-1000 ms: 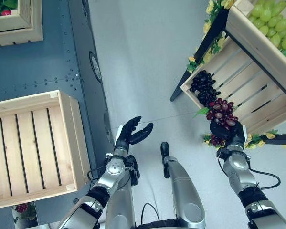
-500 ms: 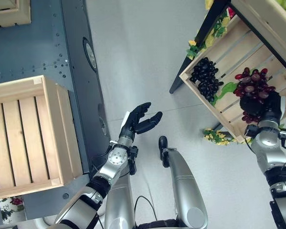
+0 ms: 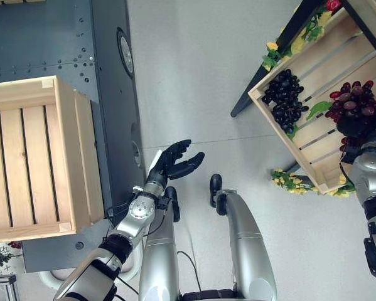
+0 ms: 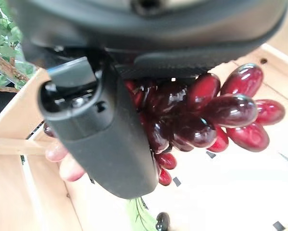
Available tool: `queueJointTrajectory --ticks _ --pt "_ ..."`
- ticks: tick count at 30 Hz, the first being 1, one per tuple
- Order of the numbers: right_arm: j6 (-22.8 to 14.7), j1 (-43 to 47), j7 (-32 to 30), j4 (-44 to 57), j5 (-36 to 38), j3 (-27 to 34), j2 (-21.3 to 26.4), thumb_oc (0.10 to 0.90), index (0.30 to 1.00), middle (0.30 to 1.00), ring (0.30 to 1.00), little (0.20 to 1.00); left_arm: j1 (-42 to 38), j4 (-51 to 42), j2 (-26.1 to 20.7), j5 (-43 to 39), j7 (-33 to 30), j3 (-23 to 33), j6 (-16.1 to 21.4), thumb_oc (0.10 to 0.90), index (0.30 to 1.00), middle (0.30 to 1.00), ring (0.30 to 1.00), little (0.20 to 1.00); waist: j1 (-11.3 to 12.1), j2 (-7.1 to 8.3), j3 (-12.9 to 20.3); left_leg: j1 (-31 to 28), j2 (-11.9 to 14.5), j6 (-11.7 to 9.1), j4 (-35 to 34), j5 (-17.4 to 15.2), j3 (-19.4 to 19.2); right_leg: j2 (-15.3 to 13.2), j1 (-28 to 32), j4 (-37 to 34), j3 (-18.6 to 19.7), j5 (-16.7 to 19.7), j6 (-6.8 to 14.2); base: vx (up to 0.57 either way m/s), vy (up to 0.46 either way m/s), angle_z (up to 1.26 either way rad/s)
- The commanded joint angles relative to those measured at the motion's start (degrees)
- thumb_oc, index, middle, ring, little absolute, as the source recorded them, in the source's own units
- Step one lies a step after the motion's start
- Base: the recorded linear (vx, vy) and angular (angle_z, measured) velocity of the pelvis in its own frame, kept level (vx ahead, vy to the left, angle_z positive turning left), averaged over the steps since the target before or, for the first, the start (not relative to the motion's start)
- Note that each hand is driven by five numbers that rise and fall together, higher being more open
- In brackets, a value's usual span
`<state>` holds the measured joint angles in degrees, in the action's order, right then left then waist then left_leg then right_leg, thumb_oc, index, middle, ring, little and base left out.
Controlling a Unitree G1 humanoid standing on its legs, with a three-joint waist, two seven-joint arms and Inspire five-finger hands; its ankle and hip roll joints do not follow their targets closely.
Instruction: Pick up the fruits from the basket on one side to the basket on the other side
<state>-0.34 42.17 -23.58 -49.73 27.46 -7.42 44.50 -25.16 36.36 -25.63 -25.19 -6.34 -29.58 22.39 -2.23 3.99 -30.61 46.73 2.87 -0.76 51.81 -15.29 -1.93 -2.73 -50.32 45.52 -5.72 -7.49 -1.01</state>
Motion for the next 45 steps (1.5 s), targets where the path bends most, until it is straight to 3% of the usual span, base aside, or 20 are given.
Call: queueJointTrajectory --ticks 1,2,27,35,39,42,45 --pt "-2.84 3.5 -4.37 -0.18 -0.15 1.25 10.77 0.4 0.3 0.3 0.3 0.3 1.33 -7.98 1.12 -0.94 1.27 -1.05 6.88 0.8 0.9 0.9 0.9 0.9 0.3 -1.79 0.81 -2.04 -2.68 4.87 1.12 -3.64 -6.25 1.61 5.69 3.67 -3.71 -3.87 -1.35 -0.01 0.0 0.04" --pt "-2.38 3.36 -4.8 -0.14 -0.8 1.28 10.52 0.8 0.9 0.9 0.9 0.9 1.54 -7.93 1.12 -1.08 1.79 -1.07 7.0 0.8 0.9 0.9 0.9 0.9 0.34 -1.73 0.81 -1.92 -2.73 4.84 1.55 -3.85 -6.11 1.62 5.68 3.84 -3.7 -3.96 -1.28 -0.01 0.001 0.06" --pt "-0.59 2.74 -6.73 -2.27 -5.22 -0.01 9.41 0.8 0.9 0.9 0.9 0.9 3.58 -6.42 0.73 -1.71 3.4 -0.61 8.03 0.8 0.9 0.9 0.9 0.9 0.67 -1.19 0.81 -4.86 -1.87 5.22 0.26 -4.04 -7.04 1.76 8.29 2.92 -3.45 -4.12 -0.87 0.0 0.003 0.0" --pt "-6.61 -1.95 -5.47 7.78 -8.33 -0.11 3.87 0.8 0.9 0.9 0.9 0.9 4.0 -4.32 2.3 -0.81 2.52 0.19 8.17 0.8 0.9 0.9 0.9 0.9 -0.3 -1.27 0.81 -8.15 -1.55 5.27 -1.54 -4.26 -8.16 1.72 10.77 1.86 -2.68 -4.81 -0.81 0.03 0.052 -0.01" --pt "-10.01 -8.46 -4.59 15.17 -12.08 -0.41 -2.96 0.8 0.9 0.9 0.9 0.9 3.46 -0.69 4.83 -1.55 1.04 1.72 6.59 0.8 0.9 0.9 0.9 0.9 -1.66 -0.92 0.81 -12.0 -1.31 5.54 -4.48 -4.04 -9.34 2.05 13.78 -0.65 -1.59 -4.72 -0.43 0.03 0.076 -0.09" --pt "-14.7 -13.47 -2.89 18.78 -11.95 -0.58 -7.61 0.8 0.9 0.9 0.9 0.9 3.64 2.82 6.98 -0.75 0.57 3.16 4.95 0.8 0.9 0.9 0.9 0.9 -2.83 -0.58 0.81 -16.51 -0.93 5.37 -6.82 -4.99 -10.23 2.1 17.82 -2.9 -0.84 -5.45 0.24 0.05 0.078 -0.05" --pt "-18.67 -16.27 0.37 20.66 -11.52 -1.09 -11.48 0.8 0.9 0.9 0.9 0.9 3.13 7.01 8.66 0.45 1.12 3.43 1.37 0.8 0.9 0.9 0.9 0.9 -3.6 -0.04 0.81 -20.28 -0.68 5.37 -9.16 -4.8 -10.96 2.07 21.13 -5.23 -0.23 -5.03 0.62 0.04 0.044 -0.08"
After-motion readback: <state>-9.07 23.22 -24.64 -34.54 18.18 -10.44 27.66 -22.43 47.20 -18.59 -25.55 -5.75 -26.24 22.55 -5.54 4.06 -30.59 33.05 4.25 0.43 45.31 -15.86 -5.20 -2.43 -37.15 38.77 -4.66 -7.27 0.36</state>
